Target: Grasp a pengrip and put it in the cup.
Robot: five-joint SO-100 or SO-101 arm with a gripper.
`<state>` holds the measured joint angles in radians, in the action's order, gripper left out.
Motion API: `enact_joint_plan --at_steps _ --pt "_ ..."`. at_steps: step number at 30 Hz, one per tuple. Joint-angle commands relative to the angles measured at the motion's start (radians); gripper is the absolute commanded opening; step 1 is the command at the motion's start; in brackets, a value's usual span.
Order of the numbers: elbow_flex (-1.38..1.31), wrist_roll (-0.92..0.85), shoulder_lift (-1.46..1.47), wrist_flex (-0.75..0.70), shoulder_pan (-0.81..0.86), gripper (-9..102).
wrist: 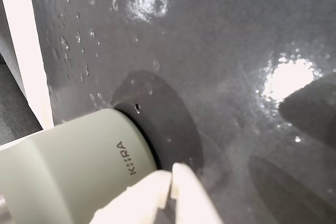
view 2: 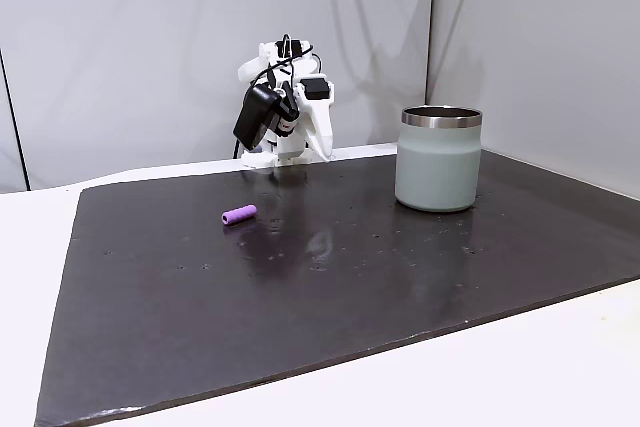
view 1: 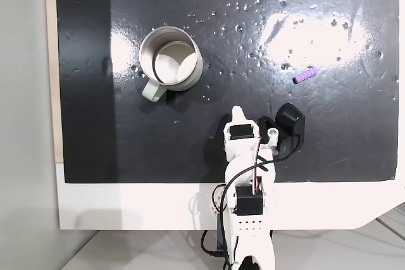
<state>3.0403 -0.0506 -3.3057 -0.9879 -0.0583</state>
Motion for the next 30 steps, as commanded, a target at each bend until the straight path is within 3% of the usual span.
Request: enact_joint_plan --at_steps 1,24,30 --pt "-0.006 -0.032 -0.011 0.032 -0.021 0" --pt "-0.091 0.011 -0.003 -0.029 0.041 0" --pt "-0.281 0.112 0.298 -0.003 0.071 0"
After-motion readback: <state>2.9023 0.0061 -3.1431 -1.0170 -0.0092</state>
